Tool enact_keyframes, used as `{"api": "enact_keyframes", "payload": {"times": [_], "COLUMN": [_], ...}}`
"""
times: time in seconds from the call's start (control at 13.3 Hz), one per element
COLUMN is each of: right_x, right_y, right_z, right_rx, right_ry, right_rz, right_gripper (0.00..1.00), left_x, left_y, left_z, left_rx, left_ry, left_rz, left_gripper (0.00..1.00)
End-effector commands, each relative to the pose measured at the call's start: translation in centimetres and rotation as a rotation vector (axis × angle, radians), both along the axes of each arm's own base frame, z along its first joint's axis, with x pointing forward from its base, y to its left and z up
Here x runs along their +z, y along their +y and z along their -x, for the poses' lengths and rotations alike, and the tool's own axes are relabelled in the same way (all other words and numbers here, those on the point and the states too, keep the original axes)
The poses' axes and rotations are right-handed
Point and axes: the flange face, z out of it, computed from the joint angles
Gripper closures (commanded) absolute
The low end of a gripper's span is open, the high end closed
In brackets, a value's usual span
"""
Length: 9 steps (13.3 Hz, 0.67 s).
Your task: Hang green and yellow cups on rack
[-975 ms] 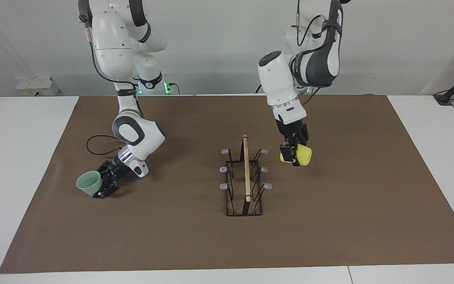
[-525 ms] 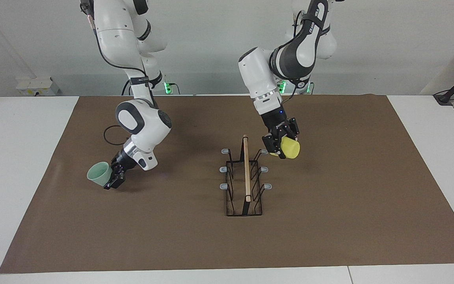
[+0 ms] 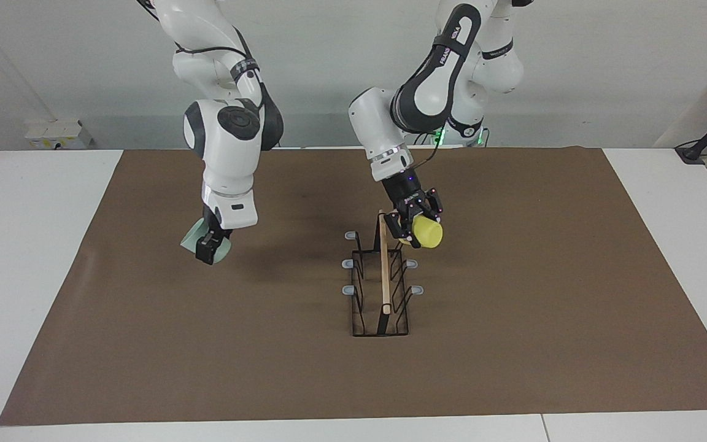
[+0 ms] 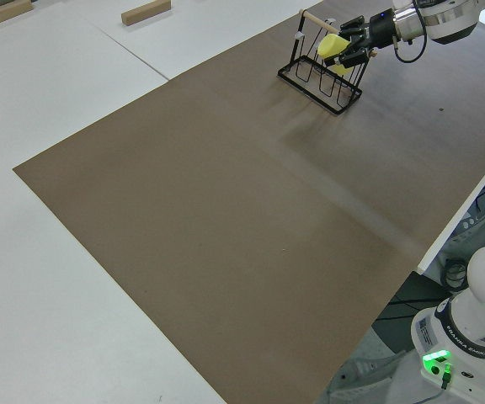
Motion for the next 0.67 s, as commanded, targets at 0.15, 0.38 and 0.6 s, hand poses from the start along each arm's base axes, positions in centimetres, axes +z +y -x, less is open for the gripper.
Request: {"api": "enact_keyframes", "payload": {"times": [0.15,0.38,0.6], "right_x": [5.2,6.1,8.2], "right_y": [1.7,2.8,3.6], "right_z": [1.2,1.0,1.2], "right_rx": [-0.102,-0.200,-0.266], "right_ry": [-0.020,-0.006,-0.036], "right_rz": [-0.302,-0.554,-0.722], "right_gripper": [1.00,1.00,1.00], "left_x": [-0.2,1.5,4.0], "left_y": [-0.2,-0.7,-0.1], "left_z": [0.9,0.9,0.0], "left_rx": [0.015,0.057,0.023], "left_ry": [0.006,0.048,0.090], "left_rz": [0.017,0.099,0.097], "left_gripper": [0.00,0.00,0.00]}}
